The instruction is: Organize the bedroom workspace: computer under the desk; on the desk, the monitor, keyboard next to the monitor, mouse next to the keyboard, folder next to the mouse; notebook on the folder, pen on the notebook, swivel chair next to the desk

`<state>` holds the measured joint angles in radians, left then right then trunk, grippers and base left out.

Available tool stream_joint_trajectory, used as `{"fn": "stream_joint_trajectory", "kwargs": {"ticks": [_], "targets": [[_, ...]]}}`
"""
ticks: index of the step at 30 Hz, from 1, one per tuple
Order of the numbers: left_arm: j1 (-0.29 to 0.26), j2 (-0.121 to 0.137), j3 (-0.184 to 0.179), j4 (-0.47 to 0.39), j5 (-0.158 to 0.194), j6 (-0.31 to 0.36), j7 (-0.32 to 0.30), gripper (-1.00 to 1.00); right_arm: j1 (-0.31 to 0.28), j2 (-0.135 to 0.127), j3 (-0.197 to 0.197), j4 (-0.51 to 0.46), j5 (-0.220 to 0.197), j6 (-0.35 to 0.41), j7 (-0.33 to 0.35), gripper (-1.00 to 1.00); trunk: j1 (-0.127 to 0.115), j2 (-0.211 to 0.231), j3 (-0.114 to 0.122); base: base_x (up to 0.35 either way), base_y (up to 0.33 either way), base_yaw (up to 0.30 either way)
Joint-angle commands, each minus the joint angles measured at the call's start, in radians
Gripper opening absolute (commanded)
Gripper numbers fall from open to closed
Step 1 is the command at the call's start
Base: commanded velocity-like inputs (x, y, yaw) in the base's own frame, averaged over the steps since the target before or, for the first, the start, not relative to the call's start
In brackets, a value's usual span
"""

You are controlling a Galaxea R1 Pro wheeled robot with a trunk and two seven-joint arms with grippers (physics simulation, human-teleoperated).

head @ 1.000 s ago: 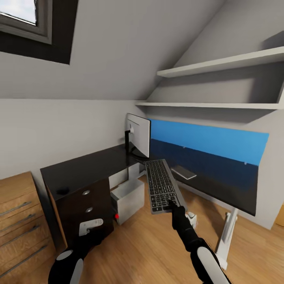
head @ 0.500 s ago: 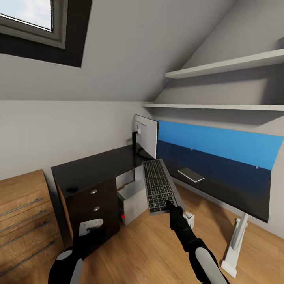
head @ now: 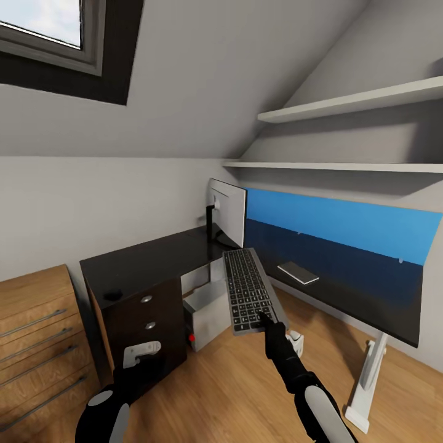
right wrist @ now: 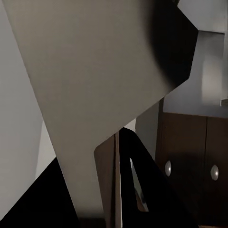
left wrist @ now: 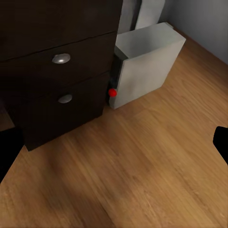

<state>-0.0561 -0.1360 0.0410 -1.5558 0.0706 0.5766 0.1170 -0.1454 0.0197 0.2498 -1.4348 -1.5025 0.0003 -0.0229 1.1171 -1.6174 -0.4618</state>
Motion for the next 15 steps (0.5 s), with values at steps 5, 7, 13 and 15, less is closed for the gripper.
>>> {"fn": "stream_joint_trajectory", "kwargs": {"ticks": [5, 7, 13, 15], "targets": [[-0.001, -0.001, 0.000, 0.000, 0.008, 0.005, 0.006, 1.00, -0.001, 0.000, 0.002, -0.001, -0.010, 0.000, -0.005, -1.00, 0.000, -0.001, 0.004, 0.000, 0.000, 0.182], [-0.001, -0.001, 0.000, 0.000, 0.008, 0.005, 0.006, 1.00, -0.001, 0.000, 0.002, -0.001, -0.010, 0.000, -0.005, -1.00, 0.000, -0.001, 0.006, 0.014, 0.000, 0.192], [-0.001, -0.001, 0.000, 0.002, 0.007, 0.004, 0.006, 1.00, -0.001, -0.001, 0.000, -0.001, -0.010, 0.002, -0.003, -1.00, 0.000, -0.001, 0.008, 0.176, 0.000, 0.066], [-0.001, -0.001, 0.000, 0.005, 0.008, 0.005, 0.006, 1.00, -0.001, -0.001, -0.001, -0.001, -0.010, 0.003, -0.002, -1.00, 0.000, -0.001, 0.009, 0.033, 0.000, 0.023]]}}
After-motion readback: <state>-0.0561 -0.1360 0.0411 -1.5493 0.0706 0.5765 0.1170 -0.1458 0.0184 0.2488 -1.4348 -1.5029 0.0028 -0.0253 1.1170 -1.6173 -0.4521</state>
